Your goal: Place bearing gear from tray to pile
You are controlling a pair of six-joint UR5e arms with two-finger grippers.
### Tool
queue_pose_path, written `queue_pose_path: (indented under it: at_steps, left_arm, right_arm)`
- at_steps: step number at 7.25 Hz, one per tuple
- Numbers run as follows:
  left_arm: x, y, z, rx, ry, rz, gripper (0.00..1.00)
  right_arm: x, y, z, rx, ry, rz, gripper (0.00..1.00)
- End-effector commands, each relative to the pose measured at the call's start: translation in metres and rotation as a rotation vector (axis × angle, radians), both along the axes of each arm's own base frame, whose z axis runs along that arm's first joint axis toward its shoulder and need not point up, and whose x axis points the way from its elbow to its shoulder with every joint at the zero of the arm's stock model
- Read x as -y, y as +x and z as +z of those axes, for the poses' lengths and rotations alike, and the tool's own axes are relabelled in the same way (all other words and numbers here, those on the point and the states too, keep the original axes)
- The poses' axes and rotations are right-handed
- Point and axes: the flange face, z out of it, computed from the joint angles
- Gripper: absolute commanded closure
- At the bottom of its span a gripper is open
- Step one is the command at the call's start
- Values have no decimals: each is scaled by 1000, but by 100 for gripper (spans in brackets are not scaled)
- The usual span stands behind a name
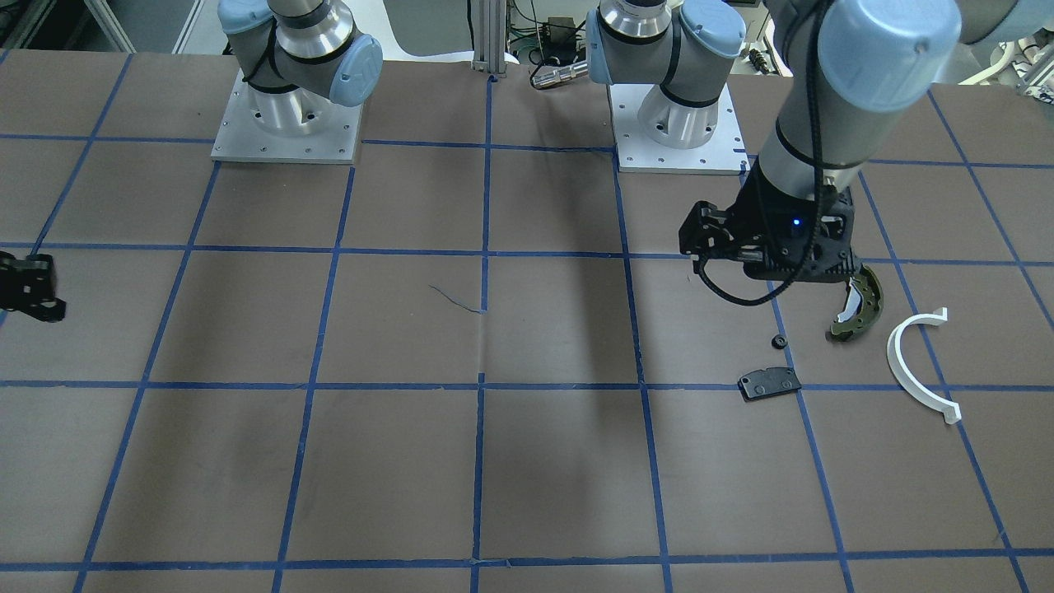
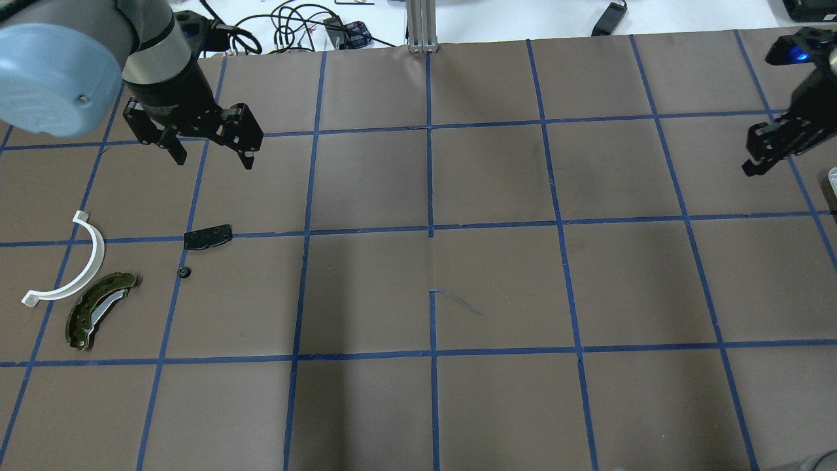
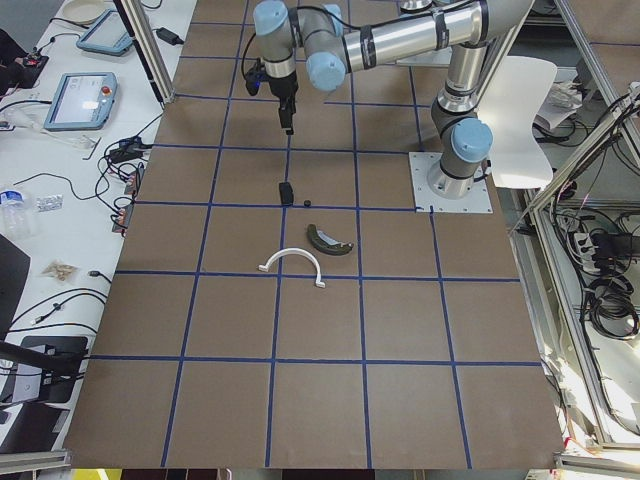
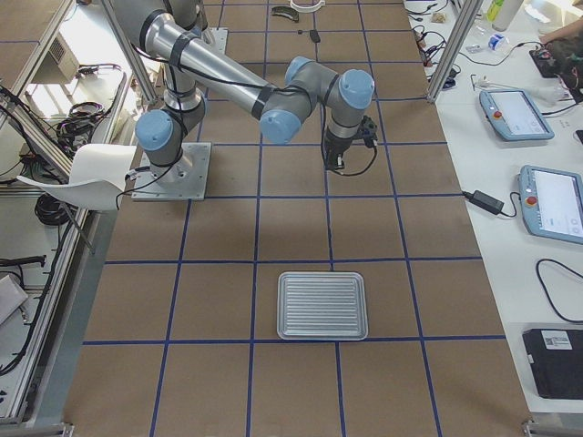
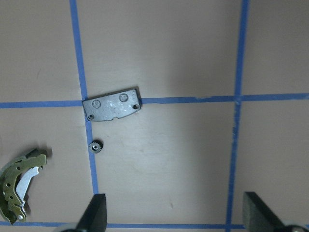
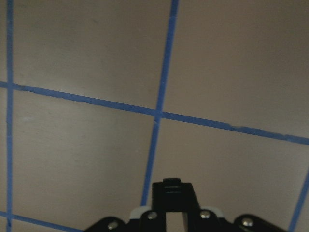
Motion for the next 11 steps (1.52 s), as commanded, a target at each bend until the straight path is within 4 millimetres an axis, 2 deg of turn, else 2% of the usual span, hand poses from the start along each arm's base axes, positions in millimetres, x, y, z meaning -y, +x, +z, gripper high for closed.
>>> queue_pose_path:
  at_steps: [1,3,6,7,8,9,10,11]
  left_arm:
    - [-20,-23,26,-61,-44,-25,0]
    - [-19,-22,25,-64,-43,-18,0]
    - [-19,-21,22,-59,-38,-19,0]
    - [-18,-20,22,-62,-45,-13,0]
    - [-18,-21,22,-62,-43,-13,0]
    - [-18,-21,22,-62,-43,-13,0]
    - [-18,-21,21,-64,-42,-13,0]
    - [-18,-21,21,-64,-40,-13,0]
  right_arm:
    - [-17,81,-20,0,-1,-85,100]
    - [-15,159,-33,-10,-28,-186,100]
    - [-41,303,-43,-17,-45,-222,100]
    - [-46,337,-45,-7,-87,-232,100]
    - [-53,366,-57,-8,-77,-259,100]
    - [-66,407,-69,0,-83,-238,100]
    - [-79,442,-88,-1,-73,-259,100]
    - [-89,476,-115,16,-70,-231,100]
